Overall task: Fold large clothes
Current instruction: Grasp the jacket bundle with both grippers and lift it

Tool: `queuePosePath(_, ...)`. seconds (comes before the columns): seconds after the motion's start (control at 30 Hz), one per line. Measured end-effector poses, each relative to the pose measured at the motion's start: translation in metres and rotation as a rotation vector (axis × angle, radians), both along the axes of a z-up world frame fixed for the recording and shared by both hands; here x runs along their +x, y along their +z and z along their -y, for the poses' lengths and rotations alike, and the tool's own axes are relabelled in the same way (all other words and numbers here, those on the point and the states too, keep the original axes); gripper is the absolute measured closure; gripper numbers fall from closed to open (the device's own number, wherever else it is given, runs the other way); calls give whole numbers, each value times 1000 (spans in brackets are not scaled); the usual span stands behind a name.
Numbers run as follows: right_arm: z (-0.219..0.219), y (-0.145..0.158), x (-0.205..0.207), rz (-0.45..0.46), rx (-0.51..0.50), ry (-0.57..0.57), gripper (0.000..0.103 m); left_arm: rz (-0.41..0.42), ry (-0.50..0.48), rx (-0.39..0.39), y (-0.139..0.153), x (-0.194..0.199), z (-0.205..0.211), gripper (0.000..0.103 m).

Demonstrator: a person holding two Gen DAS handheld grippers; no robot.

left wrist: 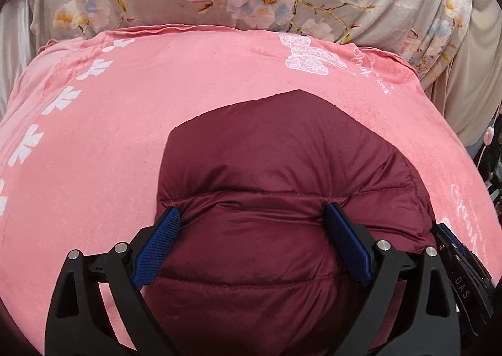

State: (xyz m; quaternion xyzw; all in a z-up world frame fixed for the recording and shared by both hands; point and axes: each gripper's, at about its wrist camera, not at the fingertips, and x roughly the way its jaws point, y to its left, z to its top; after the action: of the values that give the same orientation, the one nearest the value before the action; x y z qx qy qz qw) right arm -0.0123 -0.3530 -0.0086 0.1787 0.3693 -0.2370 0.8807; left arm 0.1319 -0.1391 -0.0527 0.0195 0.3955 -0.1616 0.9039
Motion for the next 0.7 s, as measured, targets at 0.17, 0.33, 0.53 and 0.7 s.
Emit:
queuePosePath(0.17,1,30,-35,29,22,6,51,27,-9,3,26,-19,-21,12)
queuePosePath(0.33,1,41,-66,32,82,-3,42,-59,-25,-54,35,-34,-48,12)
queuePosePath(0.53,6,20,-82,40,271,-7,42,-116,38,-132,31,-42,-79,12)
queuePosePath(0.7,-4,2,-77,6,310,19,42,-213,15,-186,13,-39,-82,12)
